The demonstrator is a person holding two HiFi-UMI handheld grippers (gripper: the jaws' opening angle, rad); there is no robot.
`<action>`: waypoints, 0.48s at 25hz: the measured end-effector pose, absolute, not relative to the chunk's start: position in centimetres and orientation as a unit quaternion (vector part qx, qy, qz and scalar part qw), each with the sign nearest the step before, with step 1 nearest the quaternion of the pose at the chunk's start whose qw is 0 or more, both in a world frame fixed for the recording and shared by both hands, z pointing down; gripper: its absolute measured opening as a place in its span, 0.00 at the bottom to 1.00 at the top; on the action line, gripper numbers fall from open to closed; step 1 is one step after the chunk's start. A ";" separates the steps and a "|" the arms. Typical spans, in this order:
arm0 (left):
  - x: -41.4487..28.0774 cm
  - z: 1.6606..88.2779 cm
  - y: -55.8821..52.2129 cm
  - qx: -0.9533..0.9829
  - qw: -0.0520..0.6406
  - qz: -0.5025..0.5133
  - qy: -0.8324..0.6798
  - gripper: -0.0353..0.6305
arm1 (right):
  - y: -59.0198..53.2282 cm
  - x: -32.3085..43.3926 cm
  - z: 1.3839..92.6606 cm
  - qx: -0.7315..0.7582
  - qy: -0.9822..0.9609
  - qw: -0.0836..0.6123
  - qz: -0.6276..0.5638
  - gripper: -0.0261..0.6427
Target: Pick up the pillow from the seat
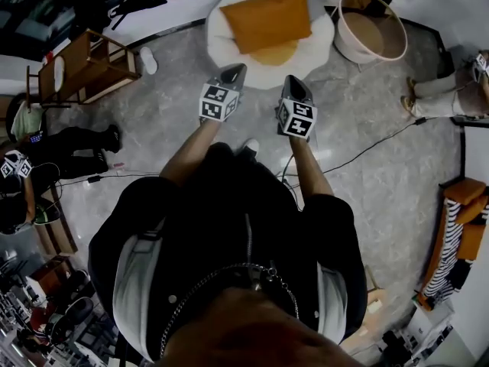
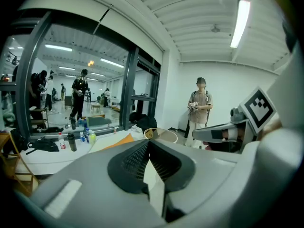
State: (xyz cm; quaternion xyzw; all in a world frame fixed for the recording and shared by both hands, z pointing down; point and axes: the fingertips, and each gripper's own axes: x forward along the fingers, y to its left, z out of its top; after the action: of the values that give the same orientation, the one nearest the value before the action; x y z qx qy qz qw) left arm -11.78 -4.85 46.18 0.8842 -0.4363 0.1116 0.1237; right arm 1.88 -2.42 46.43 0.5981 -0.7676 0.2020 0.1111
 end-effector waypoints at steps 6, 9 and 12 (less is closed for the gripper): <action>-13.8 46.2 -4.9 0.875 0.126 0.114 -0.454 0.07 | -2.9 0.7 46.5 0.589 -0.775 0.103 0.206 0.04; -14.4 46.0 -5.6 0.873 0.123 0.113 -0.458 0.07 | -3.3 0.5 46.5 0.585 -0.778 0.104 0.205 0.04; -14.3 46.2 -6.1 0.872 0.122 0.114 -0.461 0.07 | -3.6 1.2 46.6 0.586 -0.778 0.105 0.201 0.04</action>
State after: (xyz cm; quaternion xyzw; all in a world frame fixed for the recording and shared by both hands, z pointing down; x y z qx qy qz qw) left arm -14.33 -6.07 46.18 0.8718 -0.4605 0.1141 0.1218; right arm 1.16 -3.59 46.61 0.5856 -0.7781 0.2013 0.1047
